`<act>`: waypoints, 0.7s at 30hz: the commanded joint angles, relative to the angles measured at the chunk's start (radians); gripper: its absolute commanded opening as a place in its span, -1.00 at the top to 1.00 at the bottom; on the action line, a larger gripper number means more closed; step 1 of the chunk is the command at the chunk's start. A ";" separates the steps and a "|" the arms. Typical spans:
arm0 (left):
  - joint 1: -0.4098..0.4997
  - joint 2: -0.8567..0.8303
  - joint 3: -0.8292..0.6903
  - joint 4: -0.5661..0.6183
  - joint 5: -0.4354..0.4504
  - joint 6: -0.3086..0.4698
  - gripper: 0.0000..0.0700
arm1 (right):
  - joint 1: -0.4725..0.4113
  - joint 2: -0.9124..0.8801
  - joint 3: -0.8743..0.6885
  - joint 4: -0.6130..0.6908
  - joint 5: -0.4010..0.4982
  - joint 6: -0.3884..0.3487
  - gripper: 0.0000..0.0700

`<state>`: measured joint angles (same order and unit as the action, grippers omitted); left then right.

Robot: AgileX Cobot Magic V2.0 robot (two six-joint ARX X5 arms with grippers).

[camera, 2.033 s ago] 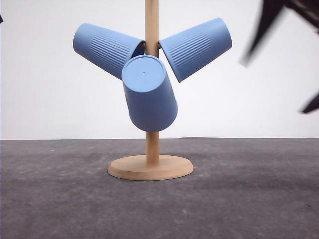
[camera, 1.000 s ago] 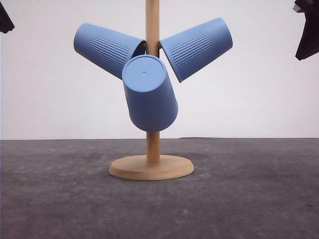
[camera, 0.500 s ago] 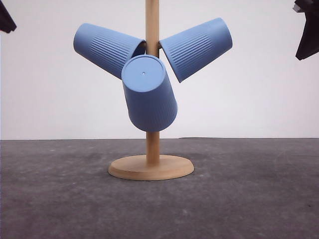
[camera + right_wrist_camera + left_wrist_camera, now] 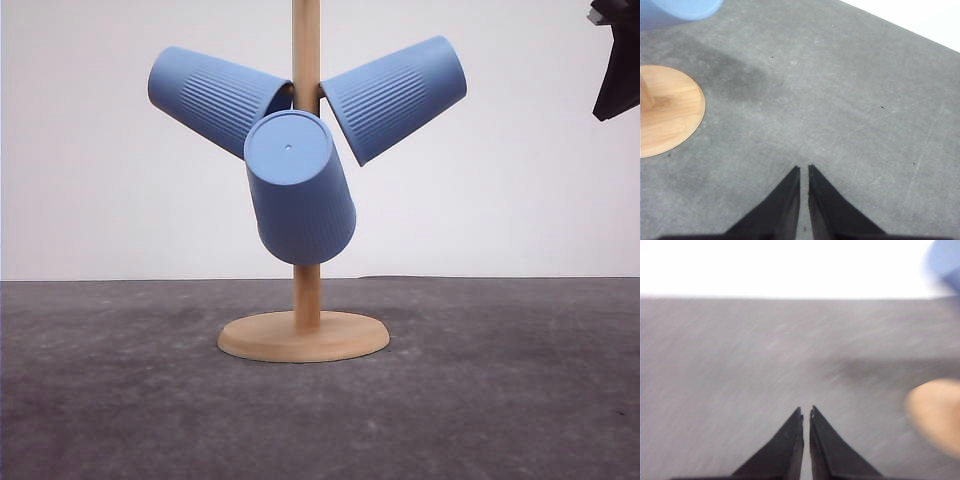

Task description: Place three cups

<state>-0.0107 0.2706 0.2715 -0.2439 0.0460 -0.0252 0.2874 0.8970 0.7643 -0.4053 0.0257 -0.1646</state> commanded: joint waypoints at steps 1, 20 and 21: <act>0.007 -0.045 -0.037 0.016 -0.009 -0.022 1.00 | 0.005 0.003 0.008 0.013 0.000 -0.003 0.92; 0.030 -0.265 -0.259 0.136 -0.017 -0.042 1.00 | 0.005 0.003 0.008 0.016 0.000 -0.003 0.92; 0.030 -0.266 -0.259 0.136 -0.017 -0.042 1.00 | 0.005 0.003 0.008 0.016 0.000 -0.003 0.92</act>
<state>0.0177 0.0055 0.0265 -0.1162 0.0289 -0.0670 0.2874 0.8963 0.7643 -0.4004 0.0257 -0.1650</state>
